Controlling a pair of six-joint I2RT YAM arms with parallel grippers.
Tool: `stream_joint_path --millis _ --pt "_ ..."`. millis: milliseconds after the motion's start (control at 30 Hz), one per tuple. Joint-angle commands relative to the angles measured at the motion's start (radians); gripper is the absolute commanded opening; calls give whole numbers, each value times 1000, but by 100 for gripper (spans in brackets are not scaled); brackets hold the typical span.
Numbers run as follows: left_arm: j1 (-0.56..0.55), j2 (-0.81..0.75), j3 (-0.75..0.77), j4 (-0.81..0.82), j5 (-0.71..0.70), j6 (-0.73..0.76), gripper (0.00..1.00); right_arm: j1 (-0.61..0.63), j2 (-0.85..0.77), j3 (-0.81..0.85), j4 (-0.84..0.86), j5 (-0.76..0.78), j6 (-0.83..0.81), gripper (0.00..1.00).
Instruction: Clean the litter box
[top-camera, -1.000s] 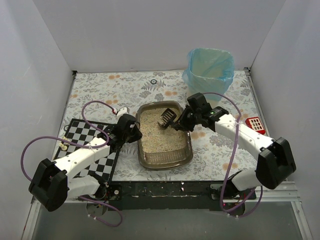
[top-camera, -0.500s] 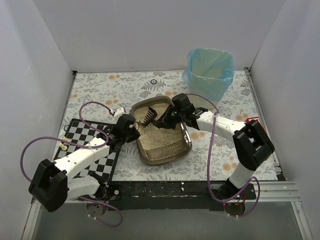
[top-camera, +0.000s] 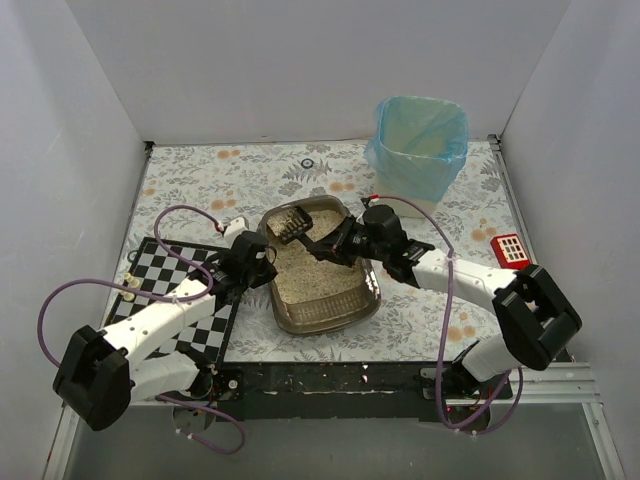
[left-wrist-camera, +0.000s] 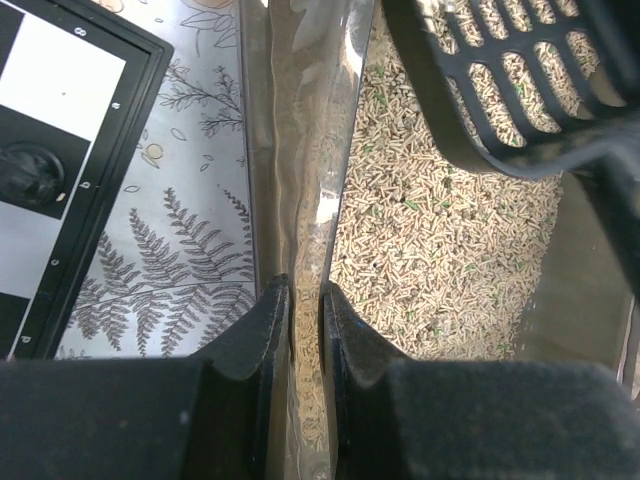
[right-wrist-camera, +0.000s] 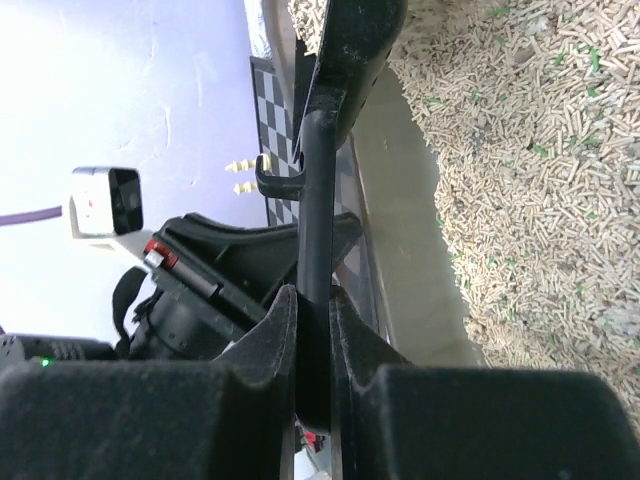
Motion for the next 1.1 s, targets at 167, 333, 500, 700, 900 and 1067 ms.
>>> stream_joint_path --millis 167,333,500,700,900,1067 --pt "-6 -81 41 -36 -39 -48 7 4 -152 38 -339 107 -218 1" --pt "-6 -78 43 -39 -32 -41 16 5 -160 132 -545 115 -417 1" --pt "-8 -75 66 -51 -36 -21 48 71 -48 417 -865 194 -725 1" --pt "-8 -64 113 -132 -117 -58 76 168 143 674 -1210 548 -1002 1" --pt "-6 -50 116 -160 -153 -87 83 215 203 745 -1311 799 -1010 1" --pt "3 -20 106 -122 -139 -86 84 246 173 716 -1289 897 -1022 1"
